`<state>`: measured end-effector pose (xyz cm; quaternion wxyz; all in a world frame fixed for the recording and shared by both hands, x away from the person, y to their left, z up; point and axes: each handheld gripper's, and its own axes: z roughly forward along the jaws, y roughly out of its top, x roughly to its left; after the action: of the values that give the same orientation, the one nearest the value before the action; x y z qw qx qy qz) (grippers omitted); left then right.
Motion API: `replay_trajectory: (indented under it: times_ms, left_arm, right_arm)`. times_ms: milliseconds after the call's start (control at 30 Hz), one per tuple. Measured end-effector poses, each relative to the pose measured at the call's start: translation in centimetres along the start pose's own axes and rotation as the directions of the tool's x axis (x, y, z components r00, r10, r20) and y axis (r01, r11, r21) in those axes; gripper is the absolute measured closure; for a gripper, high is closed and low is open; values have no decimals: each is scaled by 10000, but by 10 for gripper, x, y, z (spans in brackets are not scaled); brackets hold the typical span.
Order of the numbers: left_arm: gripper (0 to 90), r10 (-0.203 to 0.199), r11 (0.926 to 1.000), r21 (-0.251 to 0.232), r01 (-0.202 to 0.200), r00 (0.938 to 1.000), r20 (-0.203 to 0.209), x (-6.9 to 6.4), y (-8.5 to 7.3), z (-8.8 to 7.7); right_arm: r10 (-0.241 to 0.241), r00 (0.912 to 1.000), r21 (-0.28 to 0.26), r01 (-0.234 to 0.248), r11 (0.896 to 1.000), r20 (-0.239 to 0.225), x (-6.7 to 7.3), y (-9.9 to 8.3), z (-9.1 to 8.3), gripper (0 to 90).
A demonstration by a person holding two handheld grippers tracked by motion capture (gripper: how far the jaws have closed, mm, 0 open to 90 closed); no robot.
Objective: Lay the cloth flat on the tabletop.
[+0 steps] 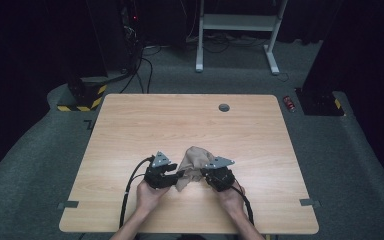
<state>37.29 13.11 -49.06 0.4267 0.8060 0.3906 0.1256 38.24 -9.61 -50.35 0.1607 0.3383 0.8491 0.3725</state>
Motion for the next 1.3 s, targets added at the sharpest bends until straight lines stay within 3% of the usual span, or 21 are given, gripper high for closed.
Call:
replay_trajectory:
  times_ms: [100,233,400,467,600,667,733,800,967,1133,1300]
  left_arm:
    - [511,210,9998,62,-211,9996,209,-5,7,5]
    - [531,73,9999,-119,-69,9993,359,-7,16,13]
    - [782,-70,9999,-132,79,9975,699,-6,28,20]
    - [871,-233,9994,-234,251,9972,716,-3,28,19]
    - [882,-499,9974,-493,532,9966,662,3,30,12]
    - [882,-738,9949,-638,781,9950,673,7,31,8]
    - [882,-979,9923,-690,1026,9928,684,11,32,6]
    - [882,-1052,9910,-765,1096,9927,598,13,34,4]
    - [882,-1056,9898,-931,1078,9940,284,19,37,-2]
    - [882,-848,9952,-526,821,9951,-500,29,31,-3]
    - [874,-1128,9935,78,1138,9903,-806,40,19,3]
  right_arm:
    - [-28,10000,-211,27,9998,-48,0,5,-5,892]
    - [-189,9996,-419,181,9990,-188,1,13,-10,892]
    - [-224,9992,-736,200,9971,-316,2,17,-13,886]
    - [-152,9992,-837,121,9964,-363,1,16,-14,815]
    - [148,9996,-1033,-172,9945,-236,0,7,-19,759]
    - [-313,9994,-897,323,9954,121,6,2,-21,761]
    - [-743,9971,-644,751,9951,143,14,-3,-20,760]
    - [-828,9966,-355,829,9959,43,18,-5,-15,742]
    - [-268,9996,38,267,9996,129,19,-7,2,674]
    - [-171,9994,451,157,9989,308,18,-9,7,680]
    - [-198,9994,653,180,9977,272,16,-8,11,773]
